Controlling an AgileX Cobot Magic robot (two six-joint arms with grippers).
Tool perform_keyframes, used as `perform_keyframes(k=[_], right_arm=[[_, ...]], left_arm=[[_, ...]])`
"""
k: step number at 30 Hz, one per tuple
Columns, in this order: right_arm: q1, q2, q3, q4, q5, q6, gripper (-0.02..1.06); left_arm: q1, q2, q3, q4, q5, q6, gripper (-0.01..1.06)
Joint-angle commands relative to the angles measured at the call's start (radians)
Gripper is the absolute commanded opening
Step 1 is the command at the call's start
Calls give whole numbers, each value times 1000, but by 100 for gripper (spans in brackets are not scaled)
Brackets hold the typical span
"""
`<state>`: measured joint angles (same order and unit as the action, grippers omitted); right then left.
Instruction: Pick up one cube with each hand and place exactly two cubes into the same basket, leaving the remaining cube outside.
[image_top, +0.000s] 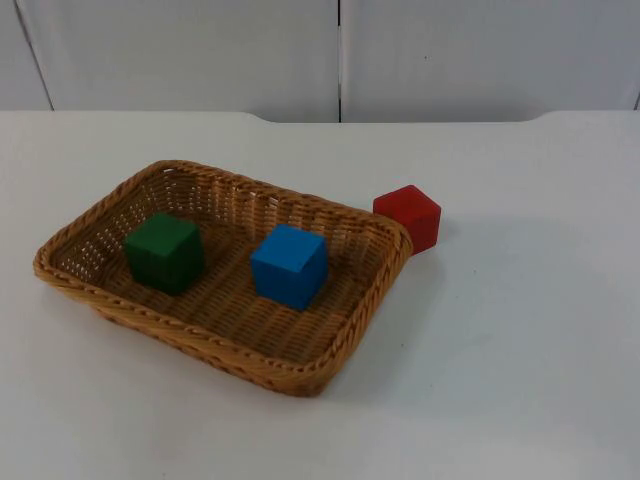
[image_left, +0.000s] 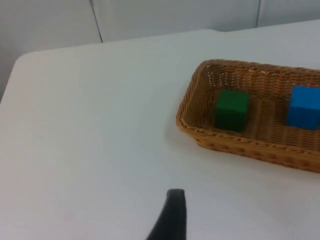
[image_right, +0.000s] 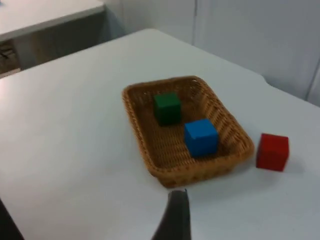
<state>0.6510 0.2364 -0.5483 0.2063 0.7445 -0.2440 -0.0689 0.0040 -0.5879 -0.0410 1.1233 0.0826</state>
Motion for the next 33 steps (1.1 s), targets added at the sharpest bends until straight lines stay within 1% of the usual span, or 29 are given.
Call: perform_keyframes(k=[1,3,5,10,13,14,16,19,22,23,30,33], right_arm=[[-1,-55,0,-79,75,86,69],[-1,-64,0,-87,85,92,69],[-1,-106,0,-126,138,134,69],[-1,-166,0,-165,205,171,69],[-1,-213,0,-214,258,244,69],[-1,-213,0,-214,258,244,69],[-1,-236,0,-241,303,264,69],[-1,-236,1,-241,350,264,69],[-1,-236,23,-241,352,264,69],[-1,-236,32,-237,335,266,69],[-1,-236,32,-234,335,266,69],[-1,-236,32,-233,335,266,69]], left_arm=[[0,-4,5,18,-1,-9,77],[0,-4,5,20,-1,-9,77],[0,-4,5,30,-5,-9,77],[0,-4,5,30,-7,-9,77],[0,-4,5,30,-7,-9,77],[0,-4,5,30,-7,-9,77],[0,-4,5,30,-9,-9,77],[0,-4,5,30,-12,-9,77],[0,-4,6,29,-12,-21,77],[0,-4,6,29,-10,-24,77],[0,-4,8,27,-6,-36,77],[0,-4,76,18,-22,-62,77]])
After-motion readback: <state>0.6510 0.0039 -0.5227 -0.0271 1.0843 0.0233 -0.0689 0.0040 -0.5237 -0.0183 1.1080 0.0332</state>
